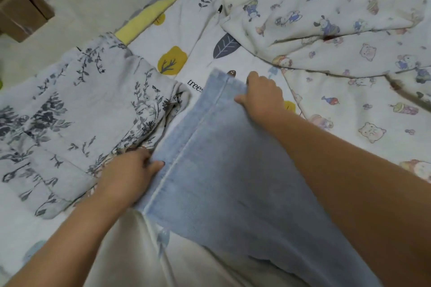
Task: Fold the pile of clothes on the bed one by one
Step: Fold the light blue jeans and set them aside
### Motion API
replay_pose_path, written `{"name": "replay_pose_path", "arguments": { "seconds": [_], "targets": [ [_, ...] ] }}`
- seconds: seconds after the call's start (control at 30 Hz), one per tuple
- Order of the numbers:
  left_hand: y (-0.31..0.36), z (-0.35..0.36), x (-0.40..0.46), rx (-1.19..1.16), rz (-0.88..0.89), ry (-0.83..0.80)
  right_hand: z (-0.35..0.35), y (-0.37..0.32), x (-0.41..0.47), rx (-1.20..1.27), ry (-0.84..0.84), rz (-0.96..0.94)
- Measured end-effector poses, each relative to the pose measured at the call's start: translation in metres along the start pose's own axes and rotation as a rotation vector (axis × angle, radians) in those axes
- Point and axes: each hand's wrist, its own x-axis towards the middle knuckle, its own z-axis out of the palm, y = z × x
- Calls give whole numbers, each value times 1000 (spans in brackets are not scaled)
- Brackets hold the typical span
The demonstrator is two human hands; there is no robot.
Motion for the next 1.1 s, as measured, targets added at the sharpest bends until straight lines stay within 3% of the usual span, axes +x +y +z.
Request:
{"name": "replay_pose_path", "arguments": {
  "seconds": [0.1,0.17,0.27,0.4,0.47,0.7,0.87,0.97,1.1],
  "targets": [
    [12,17,-5,238,21,-24,16,-4,-19,-192,46,36],
    [21,25,-11,240,72,142,18,-2,-42,-185,110,32],
    [42,44,-18,198,277,301,27,5,-100,-65,56,58],
    [65,76,-30,196,471,98,42,32,-175,-172,-15,261],
    [67,87,-29,205,484,3,47,65,-193,-192,-153,400],
    [65,92,-25,283,392,-44,41,98,-194,-43,-331,294],
    [107,71,-51,172,466,82,-9,125,-246,25,-175,231],
    [146,68,-75,98,635,7,-28,148,-296,25,-110,289],
    [197,77,-116,152,832,-86,-36,185,-360,-41,-95,502]
  ]
}}
